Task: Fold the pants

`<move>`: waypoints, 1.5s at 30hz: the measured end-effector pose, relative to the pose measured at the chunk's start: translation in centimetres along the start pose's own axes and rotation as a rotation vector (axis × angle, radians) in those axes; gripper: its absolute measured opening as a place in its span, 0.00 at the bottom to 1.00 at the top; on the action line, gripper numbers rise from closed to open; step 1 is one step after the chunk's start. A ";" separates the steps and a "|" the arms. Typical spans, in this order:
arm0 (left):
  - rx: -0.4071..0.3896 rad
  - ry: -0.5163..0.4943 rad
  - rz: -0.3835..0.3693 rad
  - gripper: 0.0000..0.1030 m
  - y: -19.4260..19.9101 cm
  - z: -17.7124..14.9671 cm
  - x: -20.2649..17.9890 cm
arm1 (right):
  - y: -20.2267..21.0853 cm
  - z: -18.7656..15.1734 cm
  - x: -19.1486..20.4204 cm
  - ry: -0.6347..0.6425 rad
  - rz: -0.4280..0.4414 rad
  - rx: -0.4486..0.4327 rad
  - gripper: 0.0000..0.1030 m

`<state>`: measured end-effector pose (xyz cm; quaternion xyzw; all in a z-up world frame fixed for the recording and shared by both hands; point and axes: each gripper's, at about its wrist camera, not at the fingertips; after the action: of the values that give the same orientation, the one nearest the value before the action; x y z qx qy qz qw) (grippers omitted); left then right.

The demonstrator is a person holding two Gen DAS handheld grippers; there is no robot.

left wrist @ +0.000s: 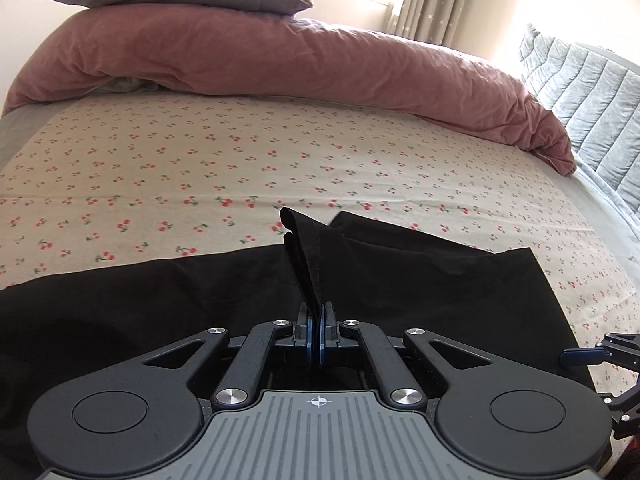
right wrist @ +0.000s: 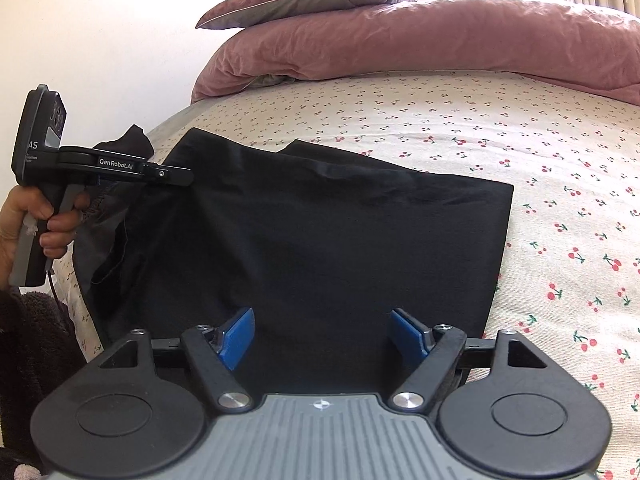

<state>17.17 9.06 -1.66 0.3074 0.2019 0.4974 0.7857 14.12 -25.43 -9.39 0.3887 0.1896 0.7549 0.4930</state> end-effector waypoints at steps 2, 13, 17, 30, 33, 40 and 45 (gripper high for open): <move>0.008 0.001 0.045 0.01 0.6 -0.2 1.7 | -0.3 0.0 0.6 0.011 0.004 -0.001 0.74; 0.048 0.096 0.219 0.01 2.9 -1.3 10.7 | -2.8 0.6 3.2 0.076 0.040 0.004 0.75; 0.037 0.094 0.271 0.01 3.3 -1.5 12.4 | -3.8 0.9 3.8 0.081 0.045 0.007 0.75; 0.057 0.095 0.458 0.11 2.1 -2.8 16.8 | -5.1 1.0 4.7 0.094 0.039 0.005 0.75; 0.030 0.130 0.454 0.11 3.8 -2.9 17.5 | -4.8 1.1 4.7 0.095 0.039 0.001 0.75; -0.031 0.101 0.393 0.16 8.2 -2.2 15.4 | -4.4 1.3 4.4 0.081 0.033 -0.012 0.75; -0.025 0.026 0.281 0.17 8.0 -3.4 12.0 | -4.6 1.4 4.6 0.076 0.028 -0.014 0.75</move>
<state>14.87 23.40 1.19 0.3165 0.1607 0.6089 0.7094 16.93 -19.41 -9.74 0.3588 0.1974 0.7773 0.4776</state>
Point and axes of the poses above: each gripper's, at about its wrist camera, not at the fingertips, and y roughly against the way its jaws point, x to its left, z to its top, and after that the axes turned 14 degrees about -y, right-handed
